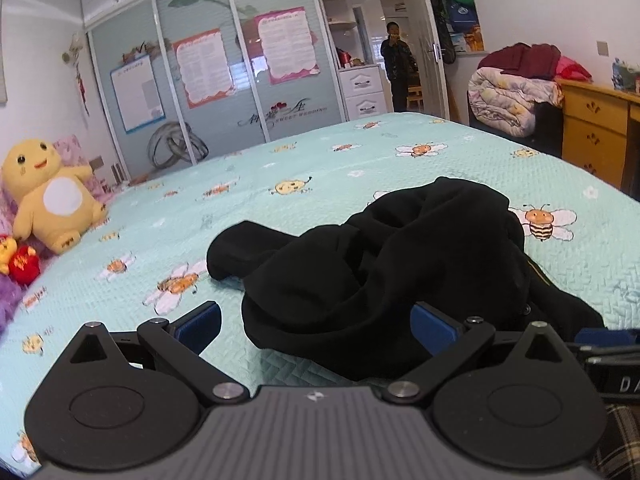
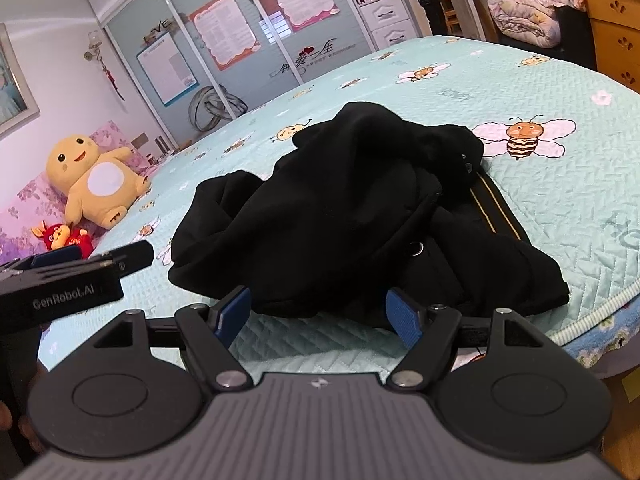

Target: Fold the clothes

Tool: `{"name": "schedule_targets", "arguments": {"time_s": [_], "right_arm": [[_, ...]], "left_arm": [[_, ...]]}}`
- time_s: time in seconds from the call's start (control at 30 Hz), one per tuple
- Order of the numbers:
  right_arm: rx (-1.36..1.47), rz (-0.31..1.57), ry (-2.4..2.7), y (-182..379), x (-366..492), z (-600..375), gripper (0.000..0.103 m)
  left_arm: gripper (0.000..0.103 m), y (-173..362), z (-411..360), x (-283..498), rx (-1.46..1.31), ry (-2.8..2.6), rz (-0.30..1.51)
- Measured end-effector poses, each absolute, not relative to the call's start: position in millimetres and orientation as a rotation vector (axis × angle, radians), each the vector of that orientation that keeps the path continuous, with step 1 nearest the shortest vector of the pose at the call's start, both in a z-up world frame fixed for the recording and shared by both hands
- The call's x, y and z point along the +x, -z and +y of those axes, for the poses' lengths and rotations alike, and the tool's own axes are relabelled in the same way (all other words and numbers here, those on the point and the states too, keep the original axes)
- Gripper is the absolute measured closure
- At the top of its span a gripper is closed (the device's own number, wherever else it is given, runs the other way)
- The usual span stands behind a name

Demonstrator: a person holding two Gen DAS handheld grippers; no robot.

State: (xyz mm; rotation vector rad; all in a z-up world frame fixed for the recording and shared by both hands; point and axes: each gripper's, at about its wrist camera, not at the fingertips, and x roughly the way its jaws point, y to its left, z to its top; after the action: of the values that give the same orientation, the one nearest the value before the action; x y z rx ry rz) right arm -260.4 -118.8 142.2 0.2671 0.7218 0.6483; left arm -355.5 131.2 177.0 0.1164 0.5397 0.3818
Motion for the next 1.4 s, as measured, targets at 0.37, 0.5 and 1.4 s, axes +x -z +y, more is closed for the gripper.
{"name": "schedule_targets", "arguments": {"time_s": [0.37,0.5,1.4], "right_arm": [[0.267,0.722,-0.657,-142.6,-261.9,-117.2,0.028],[0.282,0.737,-0.653,-138.3,-257.4,-119.9,0.028],[0.389,0.690,-0.529,-102.0,-212.6,-169.4,0.028]], "left_arm": [[0.000,-180.0,136.1,-359.1,0.077,-0.412,0.499],[0.000,-173.1,142.8,-356.2,0.043,-0.398,0.517],[0.000,-126.0,84.9,-325.2,0.250,-0.022,0.435]]}}
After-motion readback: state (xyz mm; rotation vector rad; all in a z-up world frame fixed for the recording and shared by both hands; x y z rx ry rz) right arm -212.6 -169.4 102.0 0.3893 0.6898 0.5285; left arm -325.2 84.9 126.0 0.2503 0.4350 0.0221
